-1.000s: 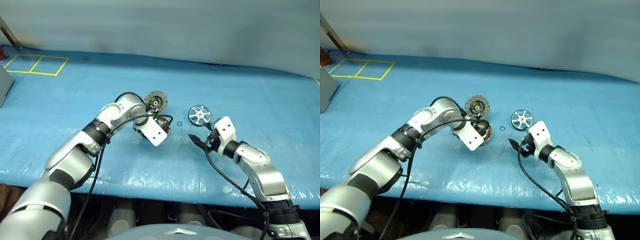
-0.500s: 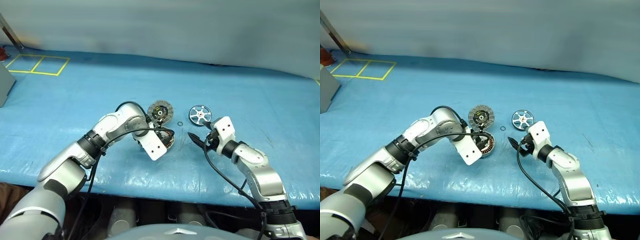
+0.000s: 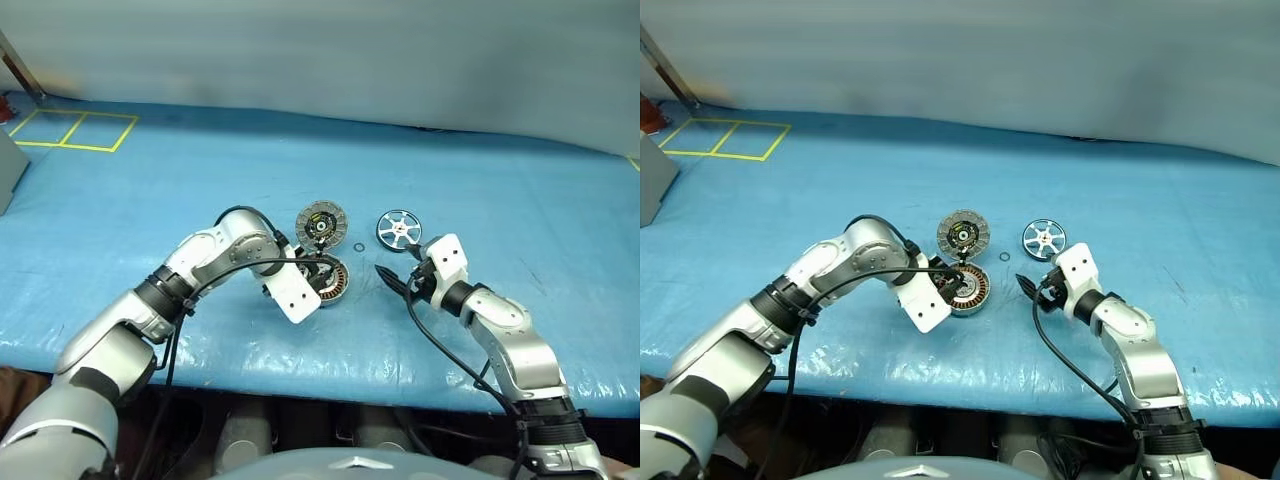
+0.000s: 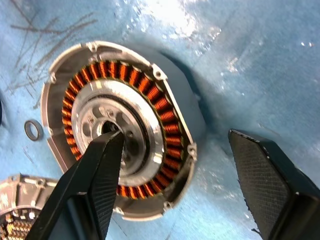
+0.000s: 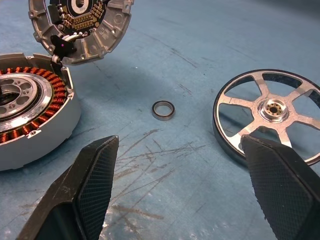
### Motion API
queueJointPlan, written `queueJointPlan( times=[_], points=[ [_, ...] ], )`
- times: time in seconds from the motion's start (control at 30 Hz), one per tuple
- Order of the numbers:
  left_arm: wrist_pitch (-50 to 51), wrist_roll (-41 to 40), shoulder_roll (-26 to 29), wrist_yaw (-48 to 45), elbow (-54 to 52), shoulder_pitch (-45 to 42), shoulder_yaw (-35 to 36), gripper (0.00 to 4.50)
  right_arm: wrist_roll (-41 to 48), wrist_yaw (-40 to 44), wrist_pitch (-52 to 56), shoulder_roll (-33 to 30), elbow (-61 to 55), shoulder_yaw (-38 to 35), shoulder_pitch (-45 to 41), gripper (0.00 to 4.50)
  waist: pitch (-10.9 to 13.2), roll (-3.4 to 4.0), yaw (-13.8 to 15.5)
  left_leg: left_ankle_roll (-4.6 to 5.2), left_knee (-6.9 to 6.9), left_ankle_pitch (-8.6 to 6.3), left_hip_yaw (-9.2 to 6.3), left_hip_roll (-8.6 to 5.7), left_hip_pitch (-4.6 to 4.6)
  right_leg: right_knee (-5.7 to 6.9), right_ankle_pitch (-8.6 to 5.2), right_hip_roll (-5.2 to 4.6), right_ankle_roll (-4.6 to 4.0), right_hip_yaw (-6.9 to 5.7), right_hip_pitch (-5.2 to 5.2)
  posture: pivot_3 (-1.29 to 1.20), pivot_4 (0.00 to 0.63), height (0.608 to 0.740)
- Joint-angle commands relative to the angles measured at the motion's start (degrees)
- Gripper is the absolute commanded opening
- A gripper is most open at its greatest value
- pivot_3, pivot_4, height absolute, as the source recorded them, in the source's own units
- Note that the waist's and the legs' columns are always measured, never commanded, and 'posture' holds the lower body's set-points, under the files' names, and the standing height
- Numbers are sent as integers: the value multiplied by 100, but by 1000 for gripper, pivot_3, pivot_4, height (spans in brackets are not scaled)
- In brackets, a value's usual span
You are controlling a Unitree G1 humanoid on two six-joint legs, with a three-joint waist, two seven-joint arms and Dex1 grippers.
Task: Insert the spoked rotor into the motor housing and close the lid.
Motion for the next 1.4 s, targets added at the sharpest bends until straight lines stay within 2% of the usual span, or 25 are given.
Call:
queueJointPlan(
  times=[0.03,0.1,0.23,0.37,0.57,0.7,0.87,1.13,1.23,1.4],
  points=[
    [319,-594,219,-50,-521,289,524,3528,39,-28,-174,68,-30,-72,-114,4109,0,0,-21,0,-1,0,1,0,0,0,0,0,0,1,-1,0,150,740],
    [643,-1065,338,-102,-735,583,820,3528,25,-85,-172,112,79,-96,-149,4109,0,0,-34,0,-2,0,1,1,0,0,0,0,0,1,-2,0,150,740],
    [2372,-2862,208,-13,-1478,1761,1831,3528,-174,-296,-94,201,464,9,-346,4109,0,6,-72,-2,-2,1,2,5,3,1,0,-8,0,3,-1,0,150,740],
    [3264,-3634,61,567,-2019,2697,2571,3528,-247,-260,-59,310,575,199,-484,4109,2,7,-58,-6,-1,3,0,6,5,5,0,-16,0,2,0,0,150,740],
    [3442,-3734,-354,1886,-2097,3802,3223,3528,-304,-223,-69,517,935,413,-802,4109,3,8,-58,-13,-2,5,0,11,17,7,0,-24,-1,2,6,0,150,740],
    [3274,-3835,-679,2368,-1951,4330,3480,3528,-275,-135,-183,684,1346,512,-1036,4109,3,8,-56,-13,-6,4,1,8,12,4,0,-31,-2,1,2,0,150,740],
    [2830,-3986,-1033,2826,-1759,4513,3811,3528,-363,-180,-412,862,1981,538,-1404,4109,3,9,-55,-15,-5,4,1,8,11,6,0,-35,-3,-6,2,0,150,740],
    [2290,-4042,-1137,2954,-1483,4614,3866,3528,-494,-444,-834,1185,2993,461,-1953,4109,3,10,-66,-15,-10,3,6,8,10,5,0,-33,-4,-5,-2,0,150,740],
    [2189,-4056,-1117,2972,-1409,4604,3881,3571,-522,-475,-838,1184,3083,455,-1932,3514,2,10,-58,-15,-10,3,6,8,10,5,0,-34,-5,-5,0,0,150,740],
    [2107,-4118,-1081,2942,-1367,4592,3879,3571,-499,-472,-758,1117,2839,425,-1665,1910,2,11,-61,-17,-11,2,7,8,10,4,0,-38,-5,-6,0,0,150,740]
  ],
)
